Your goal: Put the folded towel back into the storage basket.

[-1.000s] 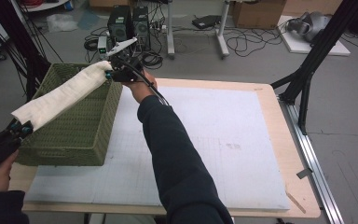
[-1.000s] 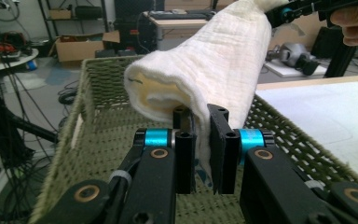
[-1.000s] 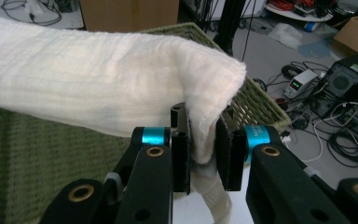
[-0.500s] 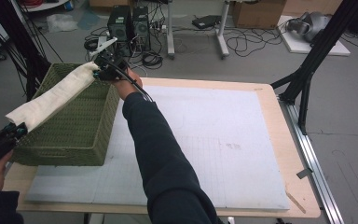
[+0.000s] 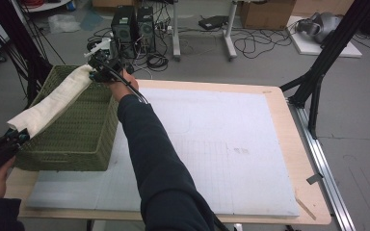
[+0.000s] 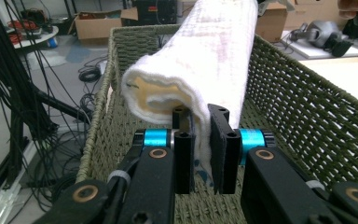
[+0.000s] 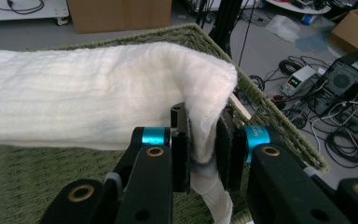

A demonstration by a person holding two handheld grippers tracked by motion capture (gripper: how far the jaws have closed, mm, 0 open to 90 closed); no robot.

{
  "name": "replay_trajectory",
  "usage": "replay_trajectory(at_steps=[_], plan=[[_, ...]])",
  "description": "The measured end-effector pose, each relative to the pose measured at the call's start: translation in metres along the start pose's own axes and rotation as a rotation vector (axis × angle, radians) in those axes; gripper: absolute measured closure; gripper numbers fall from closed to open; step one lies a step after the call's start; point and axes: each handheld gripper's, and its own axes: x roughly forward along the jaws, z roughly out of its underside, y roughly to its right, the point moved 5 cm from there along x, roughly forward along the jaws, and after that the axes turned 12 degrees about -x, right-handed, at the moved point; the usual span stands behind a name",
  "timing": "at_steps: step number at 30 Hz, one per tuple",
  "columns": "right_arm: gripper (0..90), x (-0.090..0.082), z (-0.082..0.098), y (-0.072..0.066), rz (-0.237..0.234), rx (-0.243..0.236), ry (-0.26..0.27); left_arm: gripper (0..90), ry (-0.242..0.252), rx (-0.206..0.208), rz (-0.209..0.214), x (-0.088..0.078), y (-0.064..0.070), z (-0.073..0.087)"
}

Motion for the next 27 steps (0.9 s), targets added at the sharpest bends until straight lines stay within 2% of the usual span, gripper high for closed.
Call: replay_trajectory(at_steps=[4, 6, 8, 10, 15, 18, 22, 25, 27], plan=[[78.4, 0.006, 0.001, -0.001, 0.008, 0.005, -0.005, 79.0, -0.008, -0.01, -0.015, 0.004, -0.003, 0.001], [73.1, 0.012, 0.006, -0.002, 0.024, -0.008, -0.036, 69.6, -0.005, 0.0, -0.025, 0.004, -0.003, 0.002], [60.6, 0.019, 0.015, 0.0, 0.033, 0.004, -0.081, 55.1, 0.034, 0.022, -0.022, -0.002, 0.0, 0.0], [58.3, 0.019, 0.023, 0.001, 0.028, 0.014, -0.091, 46.1, 0.067, 0.033, -0.027, -0.011, 0.002, -0.005], [55.2, 0.0, 0.028, 0.009, 0.028, 0.019, -0.06, 44.6, 0.122, 0.029, -0.011, -0.028, 0.005, -0.019], [53.0, -0.019, 0.032, 0.014, 0.039, 0.022, -0.043, 44.6, 0.122, 0.028, 0.002, -0.029, 0.009, -0.019], [50.2, -0.047, 0.042, 0.019, 0.037, 0.041, -0.014, 43.6, 0.106, 0.018, 0.047, -0.023, 0.019, -0.013], [44.2, -0.068, 0.053, 0.02, 0.016, 0.051, 0.007, 43.3, 0.099, 0.004, 0.131, -0.017, 0.033, -0.011], [41.8, -0.079, 0.06, 0.019, 0.004, 0.042, 0.013, 37.8, 0.098, -0.014, 0.186, -0.012, 0.044, -0.011]])
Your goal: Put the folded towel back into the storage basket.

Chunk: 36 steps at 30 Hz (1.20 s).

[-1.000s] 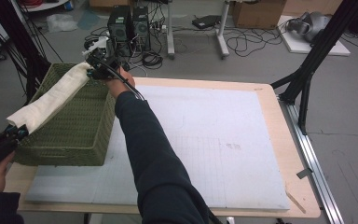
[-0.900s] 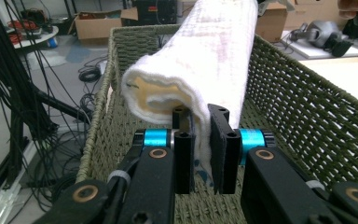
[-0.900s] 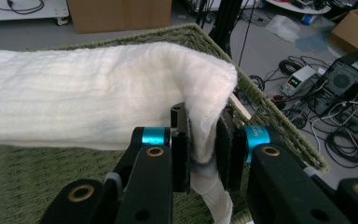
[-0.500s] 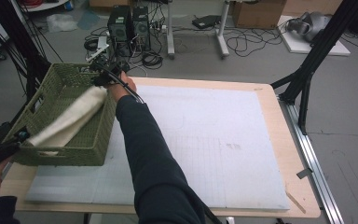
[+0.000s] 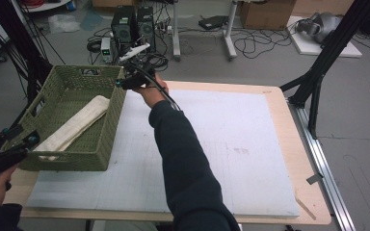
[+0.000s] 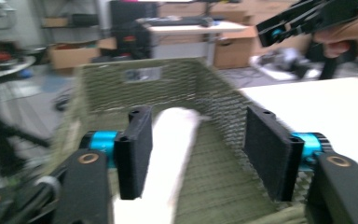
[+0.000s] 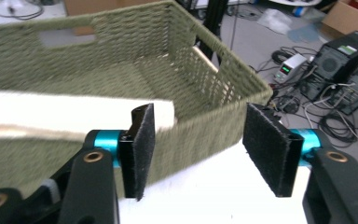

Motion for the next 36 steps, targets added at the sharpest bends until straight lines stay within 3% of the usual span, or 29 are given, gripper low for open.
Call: replay_trajectory(at_steps=[5, 9, 17, 23, 25, 31, 36], plan=[[34.4, -0.032, 0.026, -0.001, -0.006, 0.014, 0.013, 27.2, 0.001, -0.039, 0.058, 0.019, 0.021, 0.002], [28.4, -0.055, 0.049, 0.0, 0.02, 0.035, 0.019, 17.8, -0.009, -0.032, 0.078, 0.033, 0.038, 0.005], [23.9, -0.097, 0.098, 0.002, 0.056, 0.103, 0.028, 18.0, -0.031, -0.037, 0.154, 0.059, 0.069, 0.011], [16.2, -0.123, 0.122, 0.004, 0.099, 0.137, 0.039, 18.7, -0.052, -0.027, 0.211, 0.076, 0.091, 0.017], [11.1, -0.131, 0.128, 0.005, 0.116, 0.158, 0.034, 19.3, -0.063, -0.018, 0.242, 0.082, 0.099, 0.02], [11.1, -0.162, 0.149, -0.004, 0.132, 0.163, 0.055, 19.9, -0.068, 0.009, 0.324, 0.098, 0.125, 0.03], [11.1, -0.188, 0.172, -0.013, 0.143, 0.172, 0.039, 19.9, -0.075, 0.051, 0.339, 0.112, 0.144, 0.043]])
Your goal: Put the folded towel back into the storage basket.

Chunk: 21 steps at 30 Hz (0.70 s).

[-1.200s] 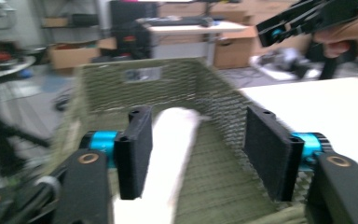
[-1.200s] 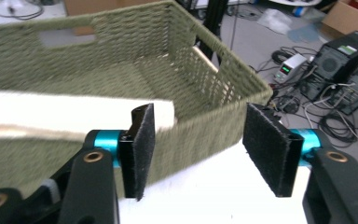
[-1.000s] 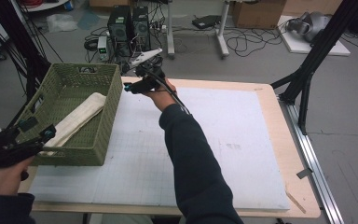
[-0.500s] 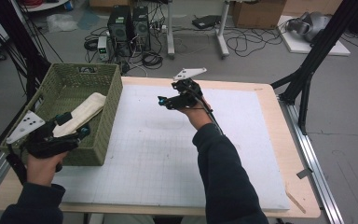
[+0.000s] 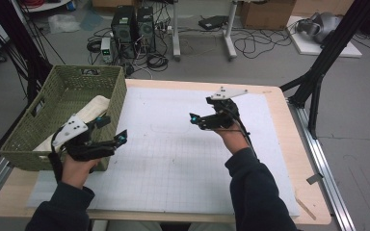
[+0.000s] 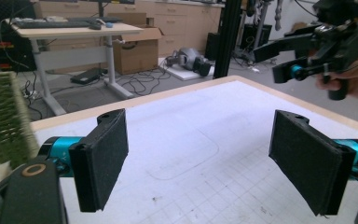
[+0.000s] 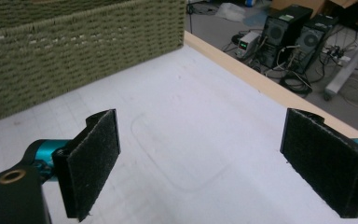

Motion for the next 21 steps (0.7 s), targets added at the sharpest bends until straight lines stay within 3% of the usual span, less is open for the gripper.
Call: replay_trajectory(at_steps=[10, 21], plan=[[11.1, -0.05, 0.048, 0.0, 0.071, 0.032, -0.003, 19.9, -0.065, -0.007, 0.045, 0.033, 0.019, 0.024], [11.1, -0.087, 0.106, -0.012, 0.159, 0.073, -0.027, 20.0, -0.132, -0.007, 0.063, 0.046, 0.026, 0.055]])
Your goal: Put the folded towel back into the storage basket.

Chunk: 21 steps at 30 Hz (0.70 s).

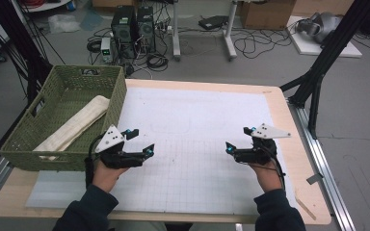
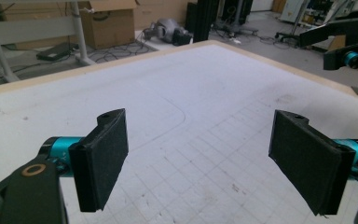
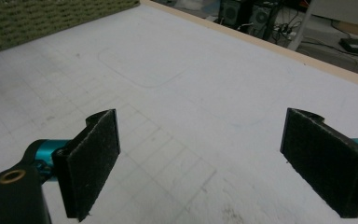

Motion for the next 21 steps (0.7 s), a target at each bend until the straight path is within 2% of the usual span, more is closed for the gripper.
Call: replay_trajectory(at_steps=[2, 7, 9, 12, 21], plan=[[11.1, -0.003, 0.007, -0.001, 0.002, 0.006, -0.006, 20.2, -0.005, 0.002, 0.005, 0.002, 0.001, 0.002], [11.1, -0.008, 0.022, -0.007, 0.012, -0.014, -0.037, 20.3, -0.019, 0.011, 0.006, 0.003, 0.004, 0.01], [11.1, -0.011, 0.023, -0.008, 0.017, -0.015, -0.038, 20.3, -0.026, 0.016, 0.005, 0.003, 0.004, 0.012], [11.1, -0.017, 0.02, -0.008, 0.032, -0.002, -0.01, 20.3, -0.027, 0.014, 0.008, 0.001, 0.004, 0.014], [11.1, -0.019, 0.023, -0.006, 0.048, 0.011, -0.009, 20.3, -0.032, 0.012, 0.001, 0.001, 0.001, 0.015]])
